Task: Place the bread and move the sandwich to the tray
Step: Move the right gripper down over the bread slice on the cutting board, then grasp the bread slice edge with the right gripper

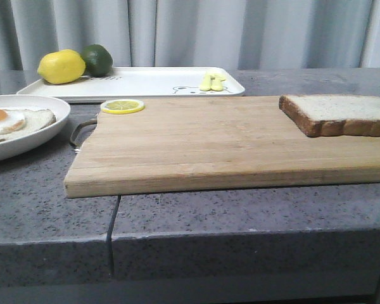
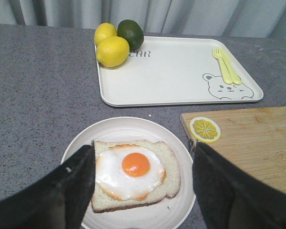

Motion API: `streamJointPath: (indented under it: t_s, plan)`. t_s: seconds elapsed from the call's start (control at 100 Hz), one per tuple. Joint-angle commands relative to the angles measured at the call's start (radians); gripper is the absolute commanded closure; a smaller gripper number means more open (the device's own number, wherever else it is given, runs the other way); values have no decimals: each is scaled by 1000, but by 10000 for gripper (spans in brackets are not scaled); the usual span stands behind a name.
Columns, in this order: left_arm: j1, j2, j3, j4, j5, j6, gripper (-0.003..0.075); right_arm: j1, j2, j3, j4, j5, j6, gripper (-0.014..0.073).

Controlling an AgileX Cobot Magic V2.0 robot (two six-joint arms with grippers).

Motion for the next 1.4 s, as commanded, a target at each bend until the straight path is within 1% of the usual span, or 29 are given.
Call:
streamJointPath:
  t_s: [0.0,0.21,0.46,0.62,1.02,1.39]
  plan:
    - [2,9,-35,-24,-65,4,300,-38,60,-36,25,-80,7,140]
    - [2,9,-35,-24,-65,4,300,-102,203,-36,113,-129,7,140]
    - [2,9,-35,-24,-63,4,300,-104,328,-36,146,-176,5,140]
    - [2,9,-35,-24,-59,4,300,-104,388,-36,189,-213,5,140]
    - [2,9,-35,-24,-59,4,300,-104,472,-36,244,-273,3,140]
    - [2,9,-35,-24,-59,4,300,-103,501,-36,280,-283,0,140]
